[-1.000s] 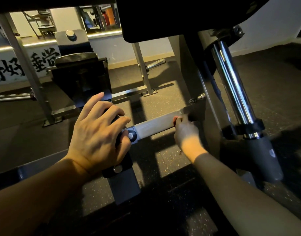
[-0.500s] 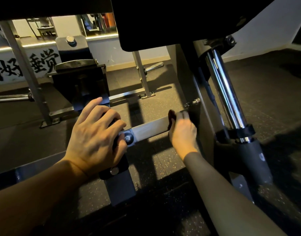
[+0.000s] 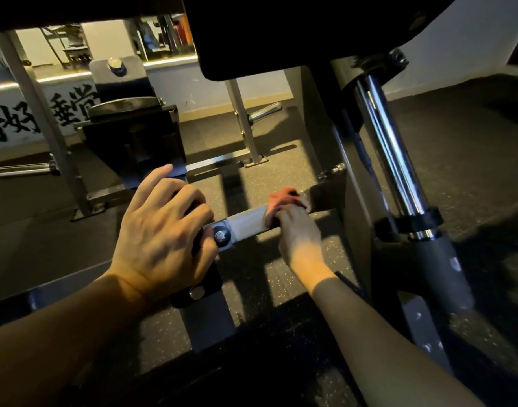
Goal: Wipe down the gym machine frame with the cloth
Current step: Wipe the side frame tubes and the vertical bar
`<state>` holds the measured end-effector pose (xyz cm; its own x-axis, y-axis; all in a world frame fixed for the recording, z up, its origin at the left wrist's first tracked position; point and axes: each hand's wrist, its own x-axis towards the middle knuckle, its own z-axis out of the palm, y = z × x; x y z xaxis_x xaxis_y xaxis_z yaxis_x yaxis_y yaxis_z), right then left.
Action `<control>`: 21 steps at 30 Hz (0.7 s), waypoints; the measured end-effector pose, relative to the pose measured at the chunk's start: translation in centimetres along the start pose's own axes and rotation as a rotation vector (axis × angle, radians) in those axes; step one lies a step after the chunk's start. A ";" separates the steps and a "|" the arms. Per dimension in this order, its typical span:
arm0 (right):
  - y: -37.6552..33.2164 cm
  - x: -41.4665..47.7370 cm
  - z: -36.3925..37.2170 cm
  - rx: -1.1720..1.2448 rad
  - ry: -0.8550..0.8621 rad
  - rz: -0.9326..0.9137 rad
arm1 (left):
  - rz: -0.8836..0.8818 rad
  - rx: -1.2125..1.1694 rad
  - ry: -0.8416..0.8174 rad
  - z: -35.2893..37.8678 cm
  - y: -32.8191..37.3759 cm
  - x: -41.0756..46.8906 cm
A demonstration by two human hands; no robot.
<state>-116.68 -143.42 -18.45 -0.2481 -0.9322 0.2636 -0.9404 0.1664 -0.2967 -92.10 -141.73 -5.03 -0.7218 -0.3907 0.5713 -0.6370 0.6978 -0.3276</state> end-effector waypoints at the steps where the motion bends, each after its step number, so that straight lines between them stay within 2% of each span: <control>1: 0.7 0.3 -0.1 0.010 0.049 0.074 | -0.001 0.002 -0.001 0.0 0.0 0.0; 6: -0.2 0.3 1.2 0.068 0.082 0.153 | 0.002 0.000 0.020 0.3 -0.2 0.0; 9: -1.9 -0.4 1.4 0.126 -0.006 0.151 | 0.005 0.003 0.033 0.6 -0.3 0.0; 13: -5.2 -2.4 1.8 0.217 -0.163 0.042 | -0.002 0.016 0.033 0.4 -0.1 -0.1; 15: -6.6 -4.0 2.4 0.282 -0.147 -0.056 | -0.005 0.027 0.023 0.3 -0.1 0.0; 18: -6.4 -5.7 2.1 0.608 -0.129 -0.097 | -0.002 0.049 -0.010 0.1 -0.1 0.0; 21: -4.4 -5.3 0.8 0.569 -0.192 -0.111 | 0.005 0.045 -0.011 -0.1 0.0 0.1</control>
<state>-111.01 -139.47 -19.25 -0.0594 -0.9842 0.1665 -0.6732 -0.0837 -0.7347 -92.14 -141.67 -4.93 -0.7276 -0.3943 0.5613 -0.6449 0.6721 -0.3639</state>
